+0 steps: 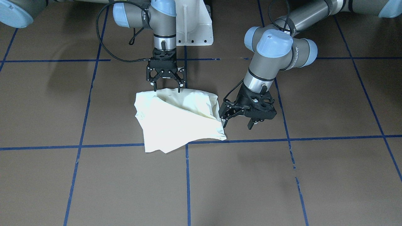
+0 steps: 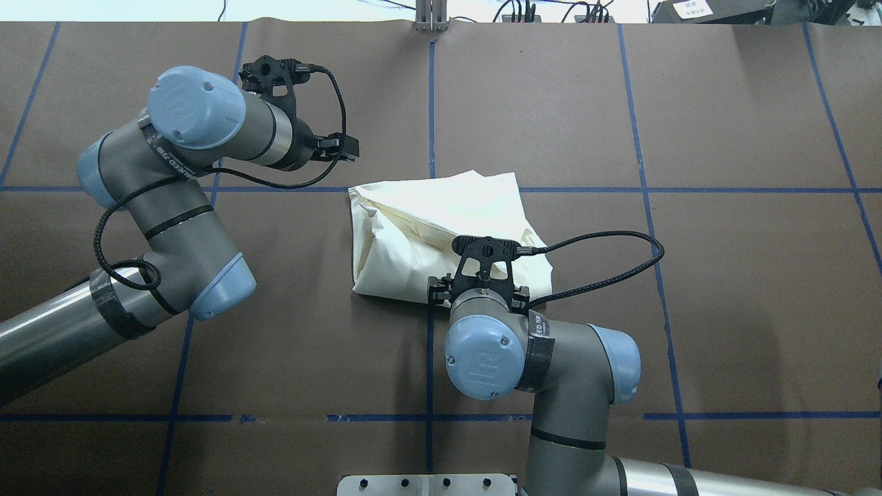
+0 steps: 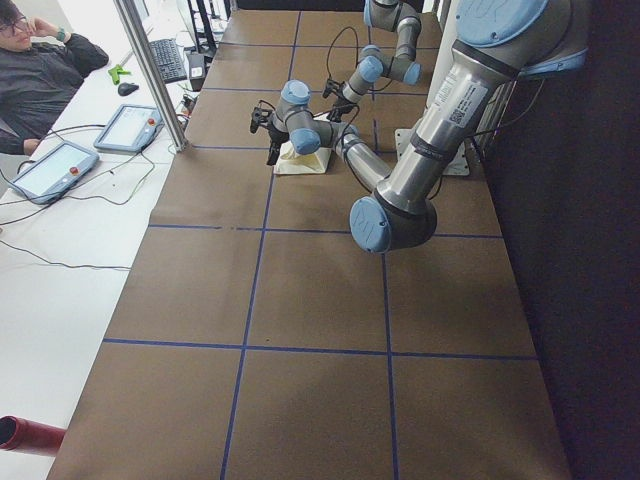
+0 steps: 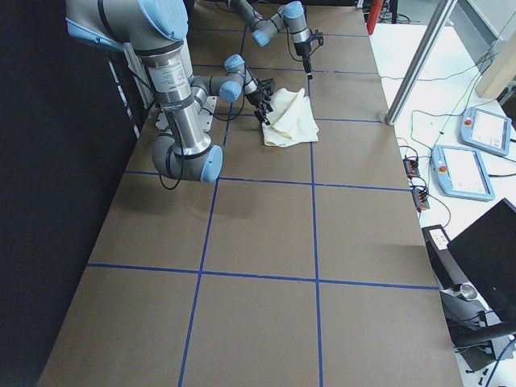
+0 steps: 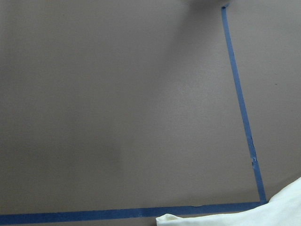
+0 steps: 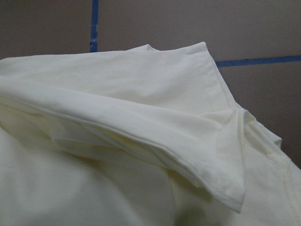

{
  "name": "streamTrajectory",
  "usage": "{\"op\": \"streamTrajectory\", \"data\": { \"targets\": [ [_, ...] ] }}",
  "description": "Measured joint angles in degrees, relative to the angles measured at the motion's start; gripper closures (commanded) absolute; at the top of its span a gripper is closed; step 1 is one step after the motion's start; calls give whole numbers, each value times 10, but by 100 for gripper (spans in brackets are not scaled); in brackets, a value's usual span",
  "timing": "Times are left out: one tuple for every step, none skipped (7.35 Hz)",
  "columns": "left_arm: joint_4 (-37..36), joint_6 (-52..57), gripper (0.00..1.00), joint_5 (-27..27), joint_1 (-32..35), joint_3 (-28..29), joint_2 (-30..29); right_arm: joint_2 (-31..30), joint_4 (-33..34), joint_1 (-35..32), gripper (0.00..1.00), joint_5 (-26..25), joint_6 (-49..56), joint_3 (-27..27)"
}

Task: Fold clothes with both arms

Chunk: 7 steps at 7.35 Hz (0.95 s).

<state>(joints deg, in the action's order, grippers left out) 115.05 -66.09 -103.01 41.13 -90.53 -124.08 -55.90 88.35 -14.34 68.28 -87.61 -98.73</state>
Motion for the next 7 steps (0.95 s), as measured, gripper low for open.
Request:
{"op": "streamTrajectory", "data": {
  "targets": [
    [0,0,0,0,0,0,0,5,-3,1,4,-9,-18,14],
    [0,0,0,0,0,0,0,17,-5,1,5,-16,-33,33],
    [0,0,0,0,0,0,1,27,-6,0,5,-20,-41,48],
    [0,0,0,0,0,0,1,31,-7,-7,5,-22,-41,57],
    [0,0,0,0,0,0,1,33,-7,-19,4,-23,-37,67],
    [0,0,0,0,0,0,1,33,-6,-34,4,-23,-27,78],
    [0,0,0,0,0,-1,1,34,-7,-52,2,-23,-13,91]
  ]
}}
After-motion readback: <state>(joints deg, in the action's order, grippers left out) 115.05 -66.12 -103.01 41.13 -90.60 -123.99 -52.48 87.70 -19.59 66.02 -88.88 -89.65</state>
